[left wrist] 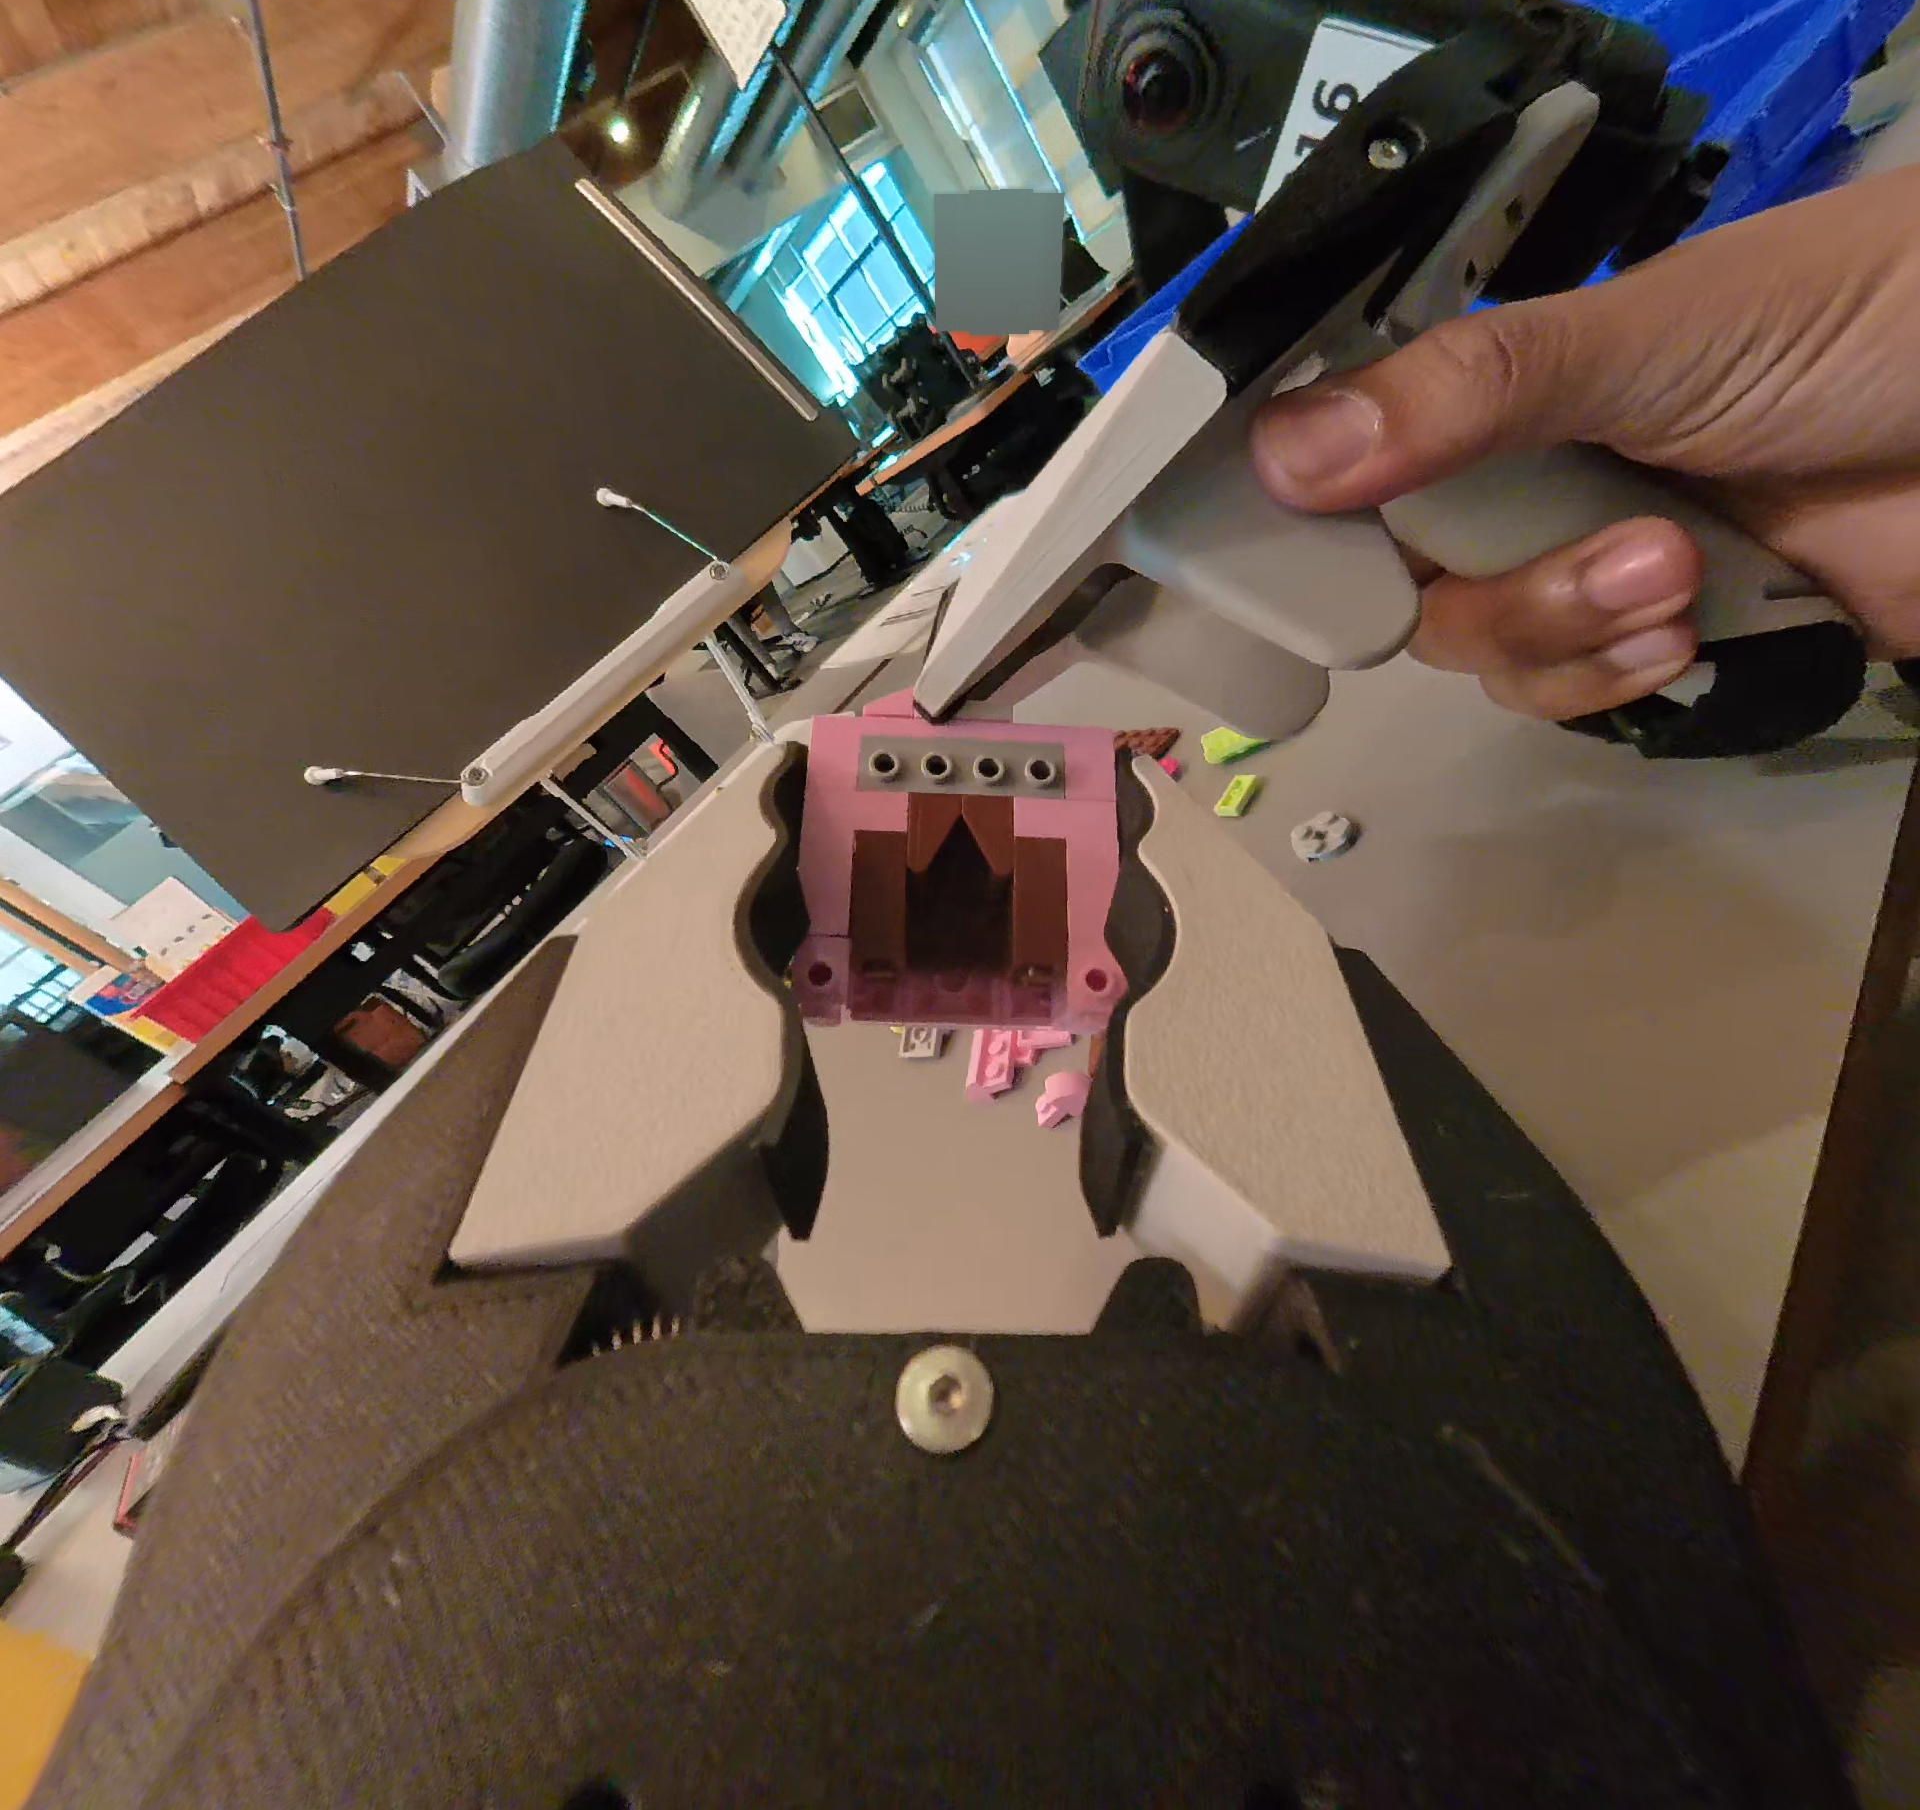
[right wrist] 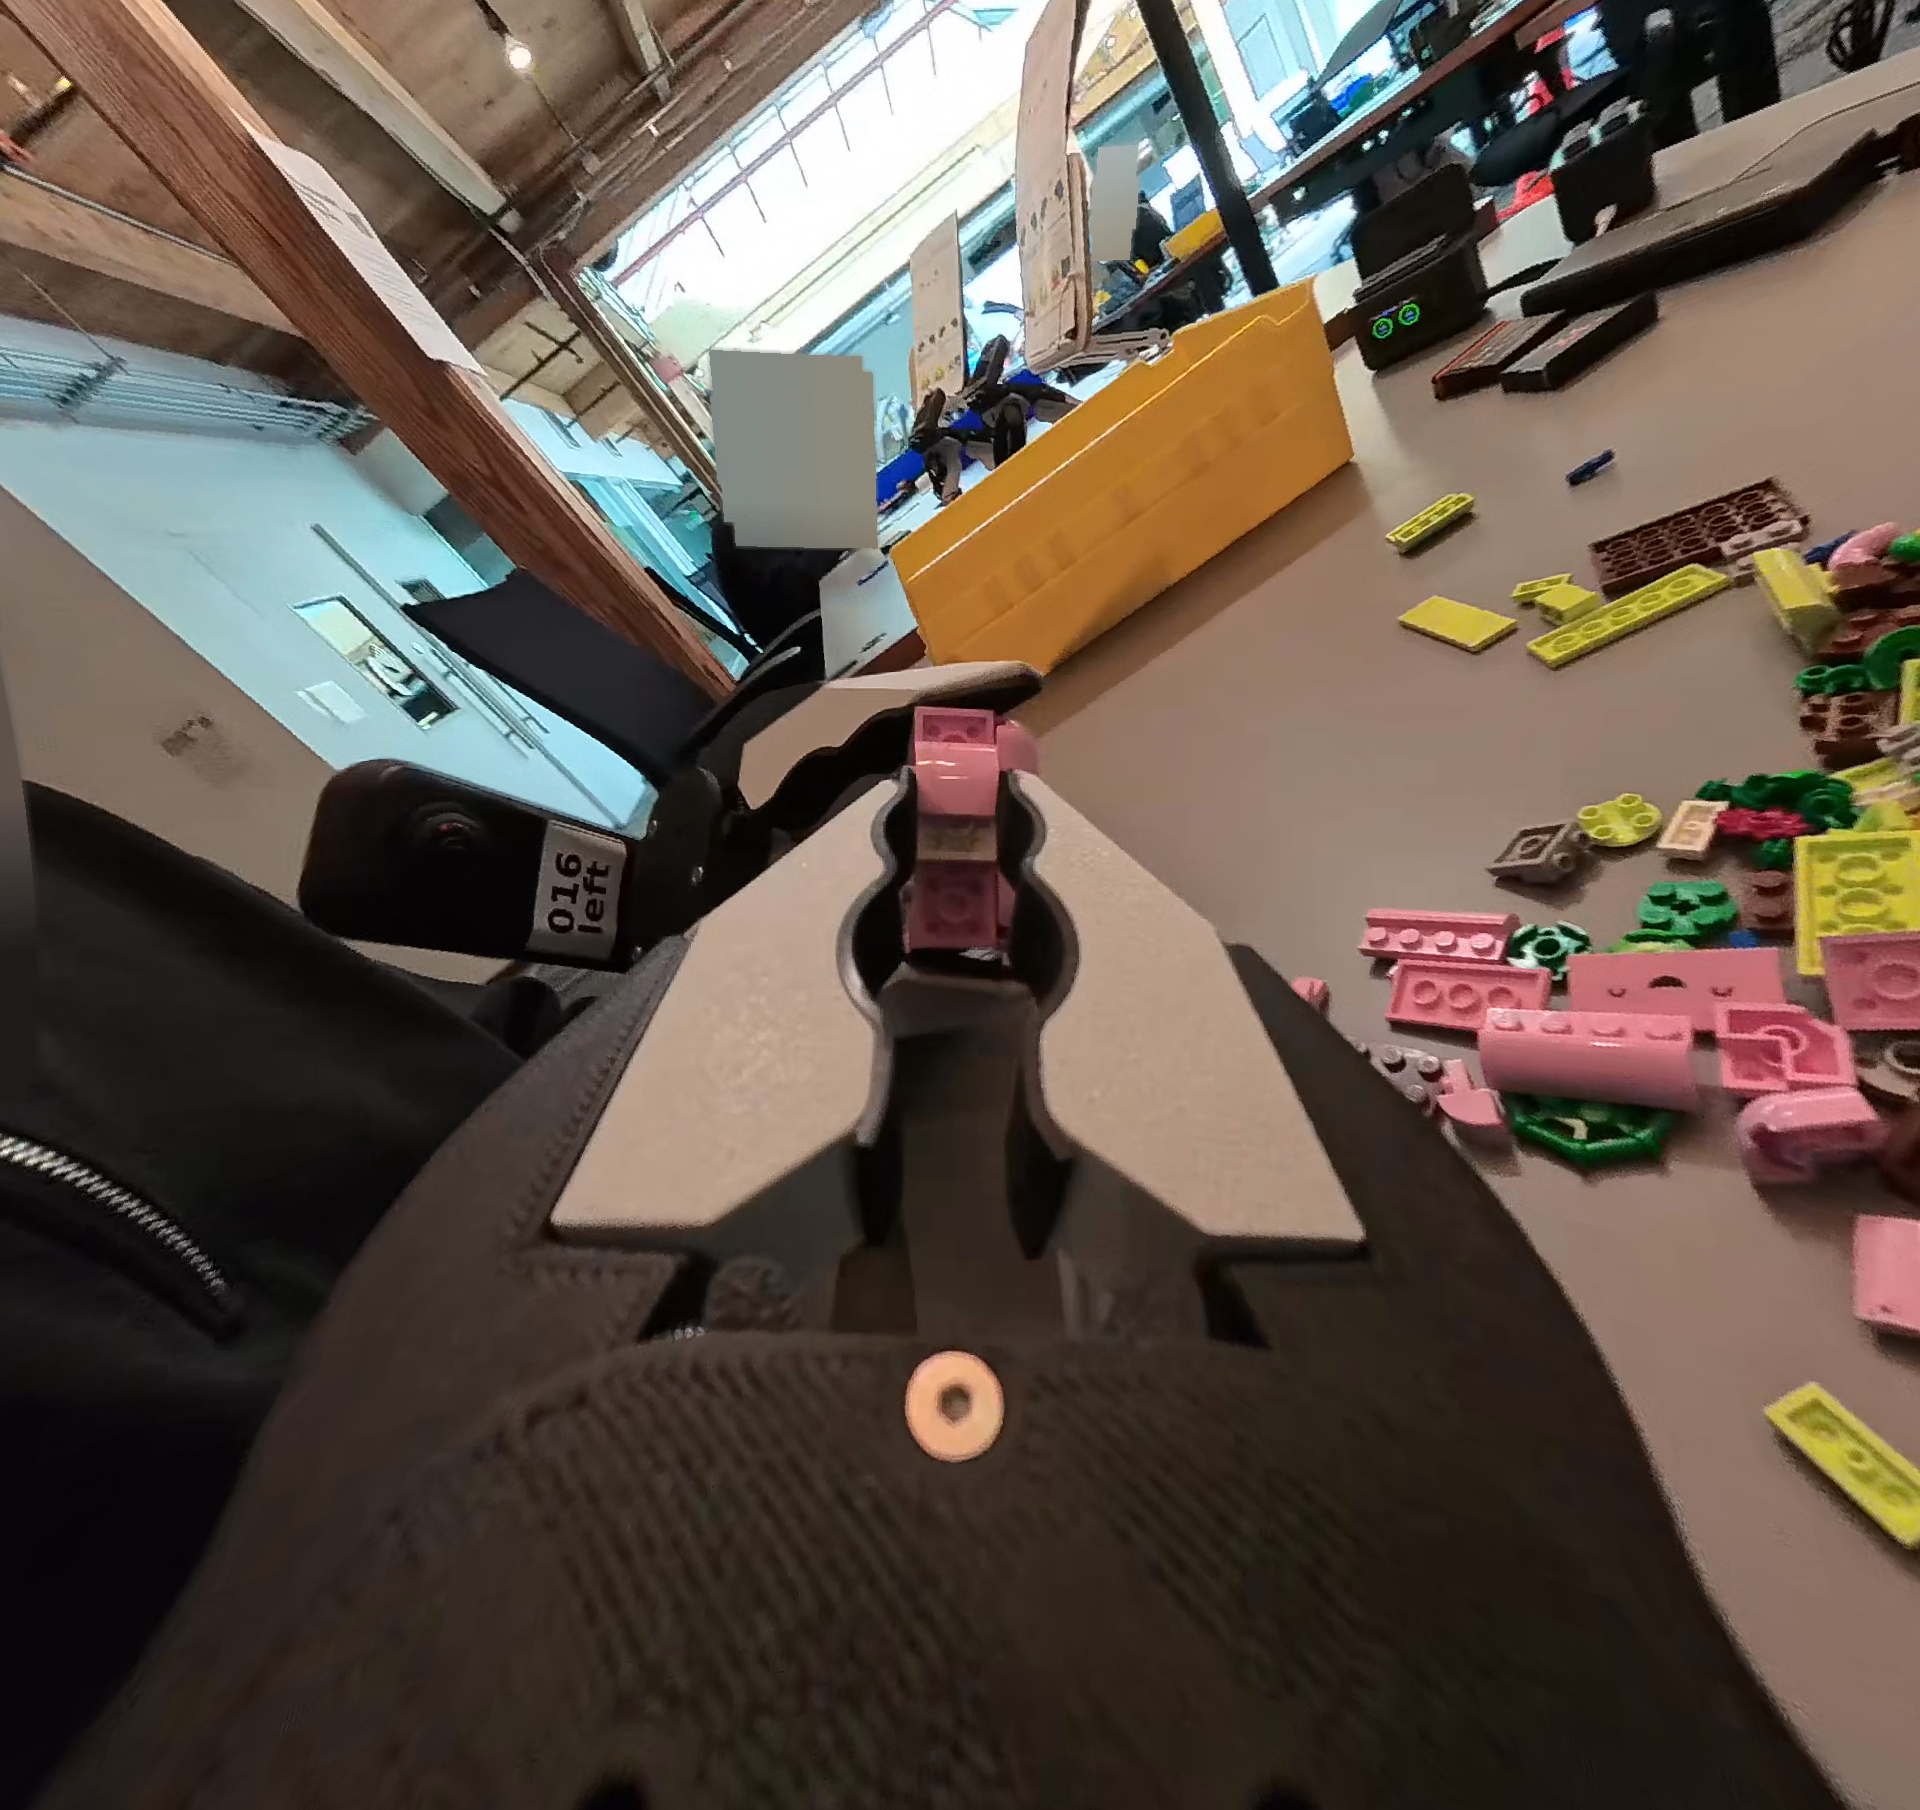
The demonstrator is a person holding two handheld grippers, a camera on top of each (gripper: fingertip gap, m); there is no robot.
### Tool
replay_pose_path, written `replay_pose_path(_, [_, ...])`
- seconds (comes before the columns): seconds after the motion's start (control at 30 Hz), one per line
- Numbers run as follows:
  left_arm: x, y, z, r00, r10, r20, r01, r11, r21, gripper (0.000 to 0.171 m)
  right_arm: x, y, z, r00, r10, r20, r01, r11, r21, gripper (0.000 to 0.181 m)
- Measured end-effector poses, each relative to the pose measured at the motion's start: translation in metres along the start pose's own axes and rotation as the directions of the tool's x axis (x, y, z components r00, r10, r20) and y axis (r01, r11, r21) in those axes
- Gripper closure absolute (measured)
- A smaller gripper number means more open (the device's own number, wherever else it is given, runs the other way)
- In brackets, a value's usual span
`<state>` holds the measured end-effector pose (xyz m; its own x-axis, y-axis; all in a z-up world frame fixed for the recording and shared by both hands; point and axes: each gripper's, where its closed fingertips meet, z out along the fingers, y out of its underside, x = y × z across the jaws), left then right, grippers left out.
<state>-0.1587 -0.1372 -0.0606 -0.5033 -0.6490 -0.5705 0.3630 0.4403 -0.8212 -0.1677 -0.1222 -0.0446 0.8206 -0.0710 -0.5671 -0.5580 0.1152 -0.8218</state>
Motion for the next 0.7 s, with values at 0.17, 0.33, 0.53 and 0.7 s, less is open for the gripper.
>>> replay_pose_path(0.17, [-0.022,0.007,-0.009,0.995,-0.096,0.034,0.096,0.995,0.0,0.115,0.02,-0.06,-0.06,0.997,0.081,-0.011,-0.075,0.962,0.262,0.169])
replay_pose_path(0.33, [-0.018,0.013,-0.002,0.994,-0.113,0.004,0.113,0.993,-0.028,0.115,0.035,-0.036,-0.049,0.986,-0.025,-0.167,0.044,0.992,0.116,0.169])
replay_pose_path(0.53, [0.004,0.056,0.003,0.988,-0.058,-0.142,0.014,0.955,-0.296,0.115,0.048,-0.03,-0.049,0.965,0.261,0.031,-0.262,0.943,0.204,0.169])
replay_pose_path(0.7, [0.017,0.1,-0.014,0.939,-0.207,-0.274,0.016,0.822,-0.569,0.115,0.047,-0.03,-0.046,0.903,0.395,0.167,-0.425,0.878,0.22,0.169])
